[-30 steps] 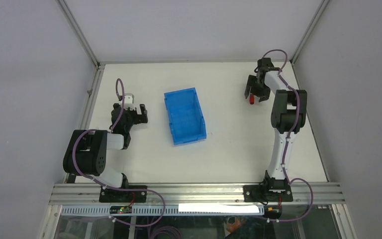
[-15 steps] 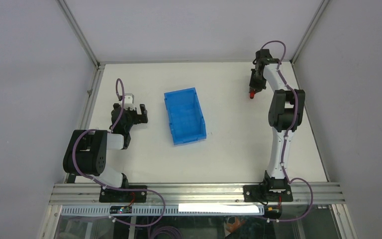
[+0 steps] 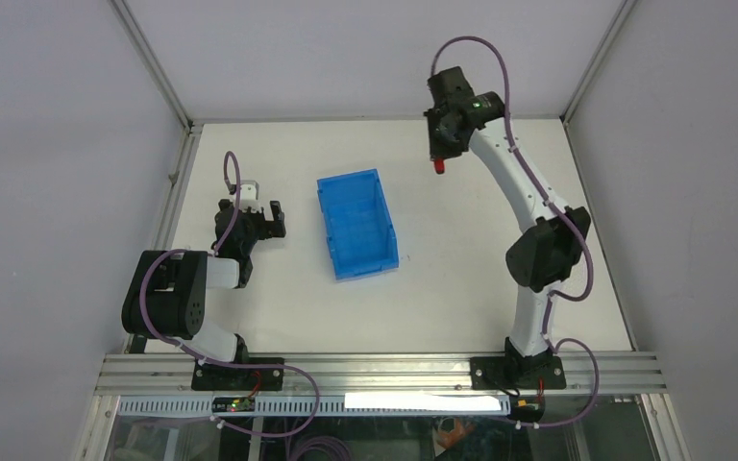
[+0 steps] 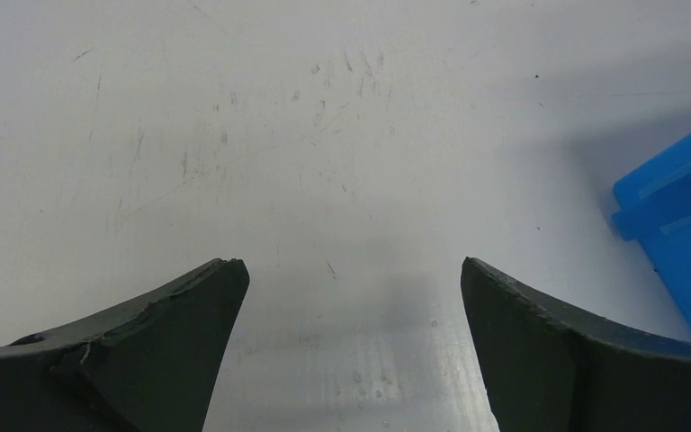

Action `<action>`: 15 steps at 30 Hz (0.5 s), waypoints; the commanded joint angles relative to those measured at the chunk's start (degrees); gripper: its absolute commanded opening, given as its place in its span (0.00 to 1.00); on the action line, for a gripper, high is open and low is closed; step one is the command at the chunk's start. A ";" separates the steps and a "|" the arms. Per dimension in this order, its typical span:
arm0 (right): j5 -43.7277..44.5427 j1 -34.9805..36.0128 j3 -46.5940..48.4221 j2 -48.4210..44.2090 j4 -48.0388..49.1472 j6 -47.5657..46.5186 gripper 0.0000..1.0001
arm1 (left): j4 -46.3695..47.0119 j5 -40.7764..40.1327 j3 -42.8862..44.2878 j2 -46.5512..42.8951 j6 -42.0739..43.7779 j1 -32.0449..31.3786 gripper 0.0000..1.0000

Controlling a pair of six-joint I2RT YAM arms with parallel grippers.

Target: Put the screwdriver in the bin

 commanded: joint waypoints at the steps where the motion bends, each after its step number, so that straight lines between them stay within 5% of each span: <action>1: -0.10 10.63 5.51 -4.95 -1.93 0.58 0.00 | 1.65 0.81 -0.22 -2.01 -1.18 -0.09 0.99; 8: 1.30 22.42 5.48 -3.35 2.55 3.53 0.00 | 1.63 0.77 -0.22 -2.01 -1.20 -0.11 0.99; 15: 4.50 28.50 -6.34 -1.46 12.29 7.92 0.00 | 1.63 0.82 -0.22 -1.97 -1.20 -0.11 0.99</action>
